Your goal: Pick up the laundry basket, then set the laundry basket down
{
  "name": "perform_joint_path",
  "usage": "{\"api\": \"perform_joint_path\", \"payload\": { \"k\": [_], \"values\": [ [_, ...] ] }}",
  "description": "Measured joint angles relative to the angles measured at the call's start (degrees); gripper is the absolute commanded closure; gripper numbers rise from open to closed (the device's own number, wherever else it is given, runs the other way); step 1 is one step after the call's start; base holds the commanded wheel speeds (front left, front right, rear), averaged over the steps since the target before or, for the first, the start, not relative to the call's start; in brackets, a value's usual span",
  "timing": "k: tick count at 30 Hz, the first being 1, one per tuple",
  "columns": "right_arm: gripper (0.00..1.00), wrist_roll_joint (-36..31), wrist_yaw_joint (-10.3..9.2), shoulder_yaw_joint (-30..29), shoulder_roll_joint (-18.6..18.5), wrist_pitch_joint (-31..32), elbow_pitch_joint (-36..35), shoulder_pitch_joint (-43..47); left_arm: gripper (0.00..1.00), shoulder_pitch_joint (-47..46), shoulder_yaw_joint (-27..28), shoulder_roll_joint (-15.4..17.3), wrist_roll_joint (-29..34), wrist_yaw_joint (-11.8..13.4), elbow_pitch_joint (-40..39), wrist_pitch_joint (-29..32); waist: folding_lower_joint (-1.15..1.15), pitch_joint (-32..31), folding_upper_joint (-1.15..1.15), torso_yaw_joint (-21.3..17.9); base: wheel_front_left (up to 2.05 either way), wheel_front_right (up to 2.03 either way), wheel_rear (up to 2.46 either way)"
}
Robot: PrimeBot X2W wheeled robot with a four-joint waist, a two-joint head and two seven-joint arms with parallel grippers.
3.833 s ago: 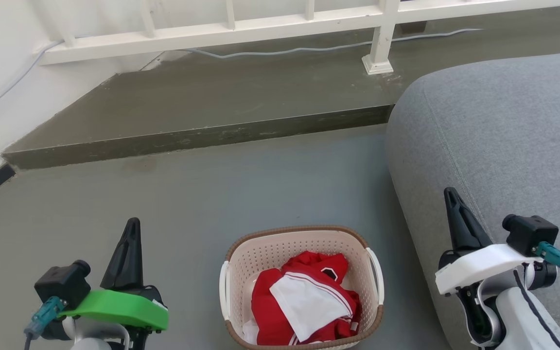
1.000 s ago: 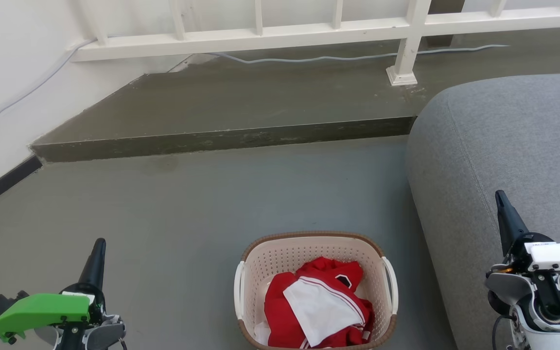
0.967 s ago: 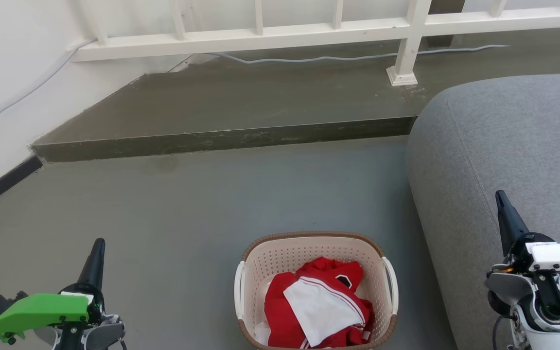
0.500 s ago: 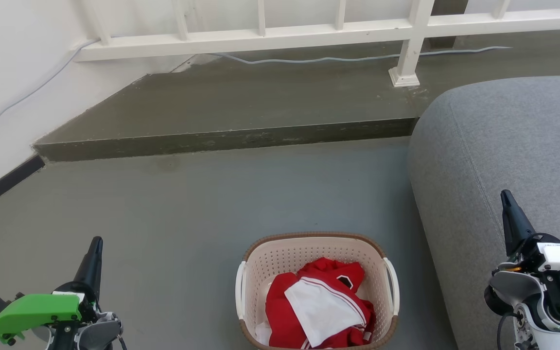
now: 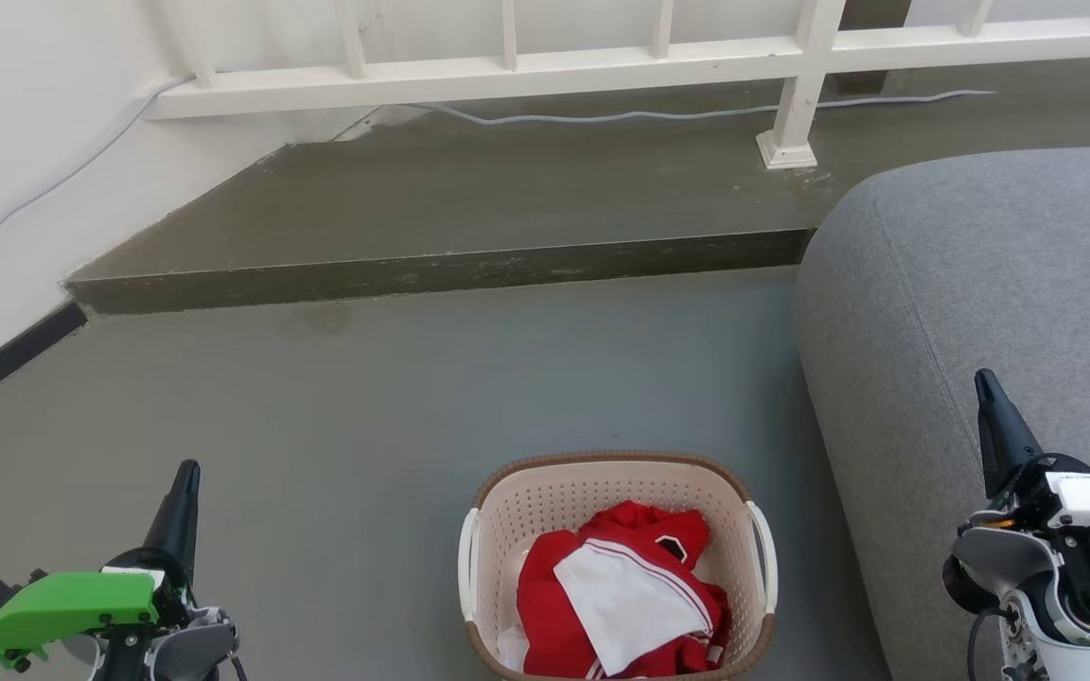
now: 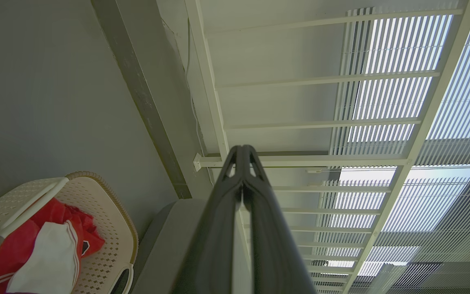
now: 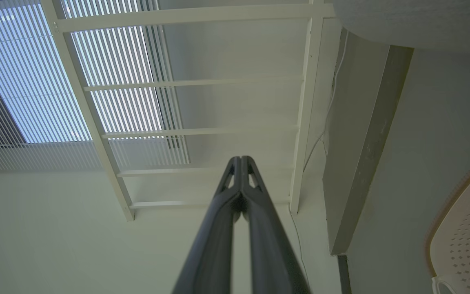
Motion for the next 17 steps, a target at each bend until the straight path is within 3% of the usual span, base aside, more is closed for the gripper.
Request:
{"api": "perform_joint_path", "payload": {
  "k": [17],
  "values": [
    [1.0,0.0,0.0,-0.01,0.0,0.0,-0.01,0.0,1.0,0.0,0.02,0.0,0.0,0.0,0.0,0.0,0.0,0.0,0.0,0.0,0.0,0.0,0.0]
  ]
}}
